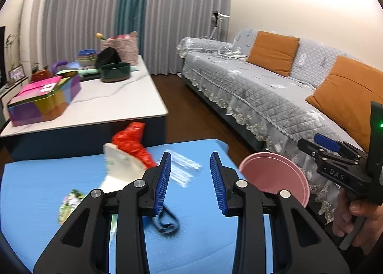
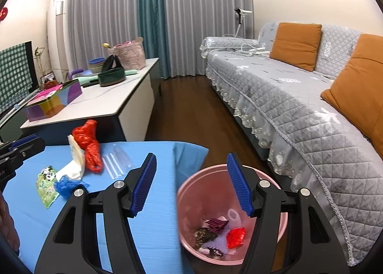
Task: Collect trash
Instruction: 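Move both open tools back over the table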
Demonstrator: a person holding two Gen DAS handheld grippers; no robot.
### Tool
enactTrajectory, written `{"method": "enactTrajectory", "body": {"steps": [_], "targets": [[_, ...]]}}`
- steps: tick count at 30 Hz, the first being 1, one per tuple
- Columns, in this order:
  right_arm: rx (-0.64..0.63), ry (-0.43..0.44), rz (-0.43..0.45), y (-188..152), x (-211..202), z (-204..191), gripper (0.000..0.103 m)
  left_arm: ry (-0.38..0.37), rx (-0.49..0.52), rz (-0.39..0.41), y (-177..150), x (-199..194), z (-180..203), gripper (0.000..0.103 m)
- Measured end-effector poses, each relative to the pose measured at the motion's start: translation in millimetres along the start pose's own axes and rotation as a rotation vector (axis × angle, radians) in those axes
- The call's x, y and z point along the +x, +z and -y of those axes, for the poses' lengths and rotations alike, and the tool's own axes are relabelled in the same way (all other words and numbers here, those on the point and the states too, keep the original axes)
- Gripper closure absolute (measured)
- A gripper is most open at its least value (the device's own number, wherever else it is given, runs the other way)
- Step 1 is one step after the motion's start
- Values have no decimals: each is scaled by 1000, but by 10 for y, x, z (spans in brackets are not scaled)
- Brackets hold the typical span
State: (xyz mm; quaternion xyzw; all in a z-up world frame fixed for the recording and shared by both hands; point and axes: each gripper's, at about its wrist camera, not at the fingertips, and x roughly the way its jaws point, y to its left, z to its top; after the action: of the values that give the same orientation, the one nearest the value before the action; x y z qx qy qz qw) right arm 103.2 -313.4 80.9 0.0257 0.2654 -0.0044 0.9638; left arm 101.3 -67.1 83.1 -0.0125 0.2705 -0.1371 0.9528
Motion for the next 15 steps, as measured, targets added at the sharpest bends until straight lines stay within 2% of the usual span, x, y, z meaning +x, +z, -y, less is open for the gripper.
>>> {"method": "enactTrajectory", "body": {"steps": [15], "targets": [[-60, 81, -38, -92, 171, -481, 44, 118, -109, -17, -373, -91, -750, 69]]}}
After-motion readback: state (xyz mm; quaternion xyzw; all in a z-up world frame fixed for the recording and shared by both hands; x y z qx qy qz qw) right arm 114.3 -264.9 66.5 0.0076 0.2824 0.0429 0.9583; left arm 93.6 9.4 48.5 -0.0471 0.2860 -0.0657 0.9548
